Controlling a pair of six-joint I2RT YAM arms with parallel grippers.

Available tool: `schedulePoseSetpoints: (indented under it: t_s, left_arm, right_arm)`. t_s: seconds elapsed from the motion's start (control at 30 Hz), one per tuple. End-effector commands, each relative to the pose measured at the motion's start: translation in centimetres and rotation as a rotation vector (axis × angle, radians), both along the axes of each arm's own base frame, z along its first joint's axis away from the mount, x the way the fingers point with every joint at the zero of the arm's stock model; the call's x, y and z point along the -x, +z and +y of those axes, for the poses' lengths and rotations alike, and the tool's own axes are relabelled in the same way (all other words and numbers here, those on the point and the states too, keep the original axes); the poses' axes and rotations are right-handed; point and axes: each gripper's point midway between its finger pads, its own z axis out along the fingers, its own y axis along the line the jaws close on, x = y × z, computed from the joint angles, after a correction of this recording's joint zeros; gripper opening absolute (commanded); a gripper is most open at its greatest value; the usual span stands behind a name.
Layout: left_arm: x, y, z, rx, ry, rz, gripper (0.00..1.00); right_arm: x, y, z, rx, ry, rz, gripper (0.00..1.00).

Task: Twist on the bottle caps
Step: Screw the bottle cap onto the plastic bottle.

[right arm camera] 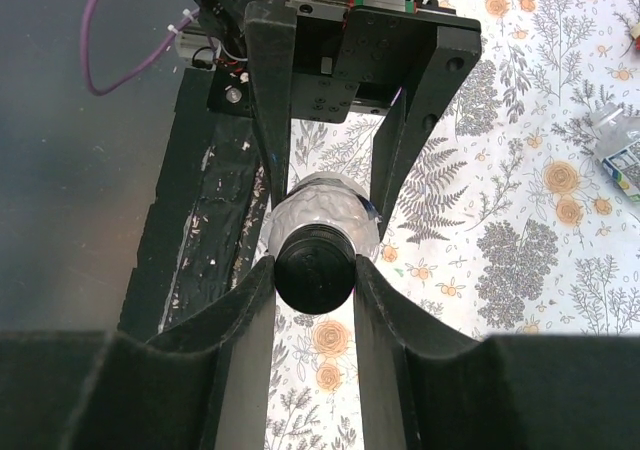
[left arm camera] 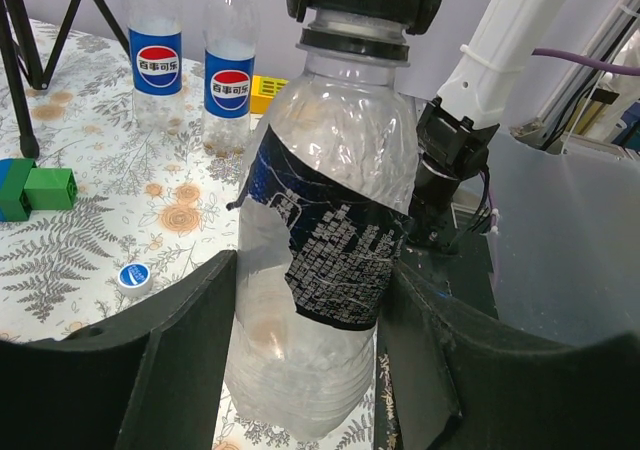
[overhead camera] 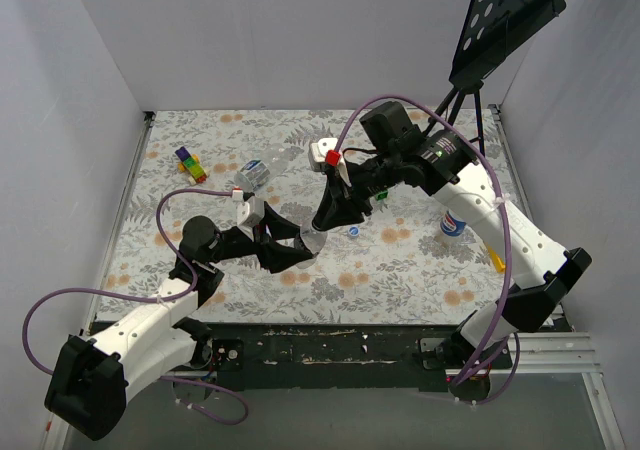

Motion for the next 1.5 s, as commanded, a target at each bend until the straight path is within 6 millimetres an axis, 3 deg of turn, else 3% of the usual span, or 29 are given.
schedulePoseSetpoints:
  t_s: [0.0,0.17,0.33,0.5,0.57,0.73,0.8,0.87,0.9,1.0,1.1,1.27,1.47]
  left_arm:
    - [-1.1,2.8,0.4,0.068,0.081,-0.065,0.0]
    - [-2.1,3.4,0.9,0.101,0.16,-0.064,0.0]
    - [-3.5,3.7,1.9,0.116,0.275,-0.106,0.0]
    - [-5.2,4.0,3.9,0.14,0.452,-0.181,0.0]
    - [-6.0,4.1,4.7,0.144,0.525,-0.202,0.0]
    - [-7.8,3.5,6.3,0.118,0.668,-0.213,0.0]
    - [-8.1,3.3,6.4,0.101,0.683,-0.216,0.0]
    - [-8.1,3.2,6.4,0.085,0.682,-0.208,0.0]
    - [-8.0,3.1,6.2,0.079,0.671,-0.199,0.0]
    - [-7.5,2.9,5.4,0.056,0.614,-0.164,0.0]
    - [-6.7,2.7,4.2,0.043,0.527,-0.114,0.0]
    - [-4.8,1.8,1.8,0.004,0.327,-0.063,0.0]
    - [-0.9,1.2,-0.5,-0.022,0.016,-0.02,0.0]
  right_arm:
    - [1.1,-0.4,0.0,0.017,-0.013,0.008,0.09]
    - [0.4,-1.1,0.8,0.038,-0.134,-0.027,0.01]
    - [-0.5,-2.1,1.6,0.076,-0.299,0.016,0.01]
    - [-3.0,-3.6,1.8,0.193,-0.675,0.19,0.01]
    - [-3.1,-4.2,2.3,0.217,-0.788,0.246,0.01]
    - [-3.9,-5.0,4.0,0.167,-0.957,0.202,0.01]
    - [-4.2,-4.3,4.6,0.11,-0.966,0.195,0.01]
    - [-4.3,-2.8,4.8,0.041,-0.955,0.188,0.01]
    - [-4.3,-1.5,4.7,0.003,-0.938,0.167,0.06]
    - [-3.9,1.8,4.0,-0.061,-0.83,0.128,0.49]
    - [-3.3,4.1,2.1,-0.105,-0.696,0.105,0.68]
    - [-1.8,6.5,-1.1,-0.168,-0.479,-0.026,0.75]
    - [0.9,6.5,-2.9,-0.201,-0.198,-0.142,0.72]
